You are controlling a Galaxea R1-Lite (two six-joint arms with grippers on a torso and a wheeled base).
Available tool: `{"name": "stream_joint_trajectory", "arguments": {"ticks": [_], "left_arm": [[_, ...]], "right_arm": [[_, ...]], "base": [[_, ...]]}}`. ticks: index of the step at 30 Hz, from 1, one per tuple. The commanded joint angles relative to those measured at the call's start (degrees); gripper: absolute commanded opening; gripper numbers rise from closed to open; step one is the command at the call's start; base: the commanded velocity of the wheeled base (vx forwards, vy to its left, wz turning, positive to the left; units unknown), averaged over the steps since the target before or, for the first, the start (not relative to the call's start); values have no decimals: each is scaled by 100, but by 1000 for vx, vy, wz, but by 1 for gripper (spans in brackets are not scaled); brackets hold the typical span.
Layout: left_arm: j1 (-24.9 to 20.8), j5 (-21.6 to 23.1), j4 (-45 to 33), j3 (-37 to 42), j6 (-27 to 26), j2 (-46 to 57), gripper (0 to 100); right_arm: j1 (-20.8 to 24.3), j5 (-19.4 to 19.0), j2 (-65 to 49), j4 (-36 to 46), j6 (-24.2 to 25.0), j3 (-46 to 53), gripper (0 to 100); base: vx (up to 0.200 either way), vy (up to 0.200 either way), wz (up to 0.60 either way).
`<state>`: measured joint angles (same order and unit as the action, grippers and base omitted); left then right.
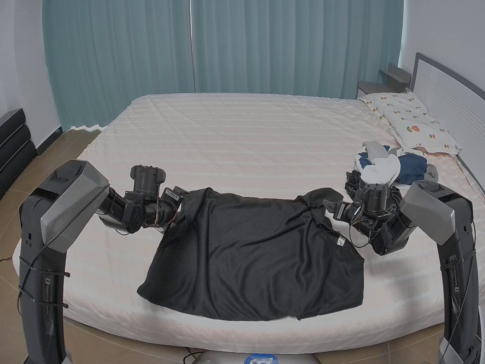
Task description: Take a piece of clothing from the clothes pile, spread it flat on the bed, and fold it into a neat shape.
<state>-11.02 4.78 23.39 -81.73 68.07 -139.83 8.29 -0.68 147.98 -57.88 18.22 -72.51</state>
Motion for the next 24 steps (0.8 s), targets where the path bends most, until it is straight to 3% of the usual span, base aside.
{"name": "stream_joint_trajectory", "arguments": {"ticks": [1,6,14,15,24], "left_arm": [[39,85,209,939,4,553,100],[47,6,842,1185,409,527,100],[118,67,1080,1379,488,553,100],[118,85,1080,1396,488,553,100],[126,93,1334,1510,488,553,100]], "right_arm": [[191,-90,82,-21,-144,26,100],[384,-90,91,84,-179,9,100],[428,-46,442,664,-276,-598,100],[428,-28,477,770,-293,-642,0],[243,209,548,989,-311,-1143,0]], "base": [[0,0,0],[0,0,0],[0,0,0],[0,0,0],[0,0,0]]}}
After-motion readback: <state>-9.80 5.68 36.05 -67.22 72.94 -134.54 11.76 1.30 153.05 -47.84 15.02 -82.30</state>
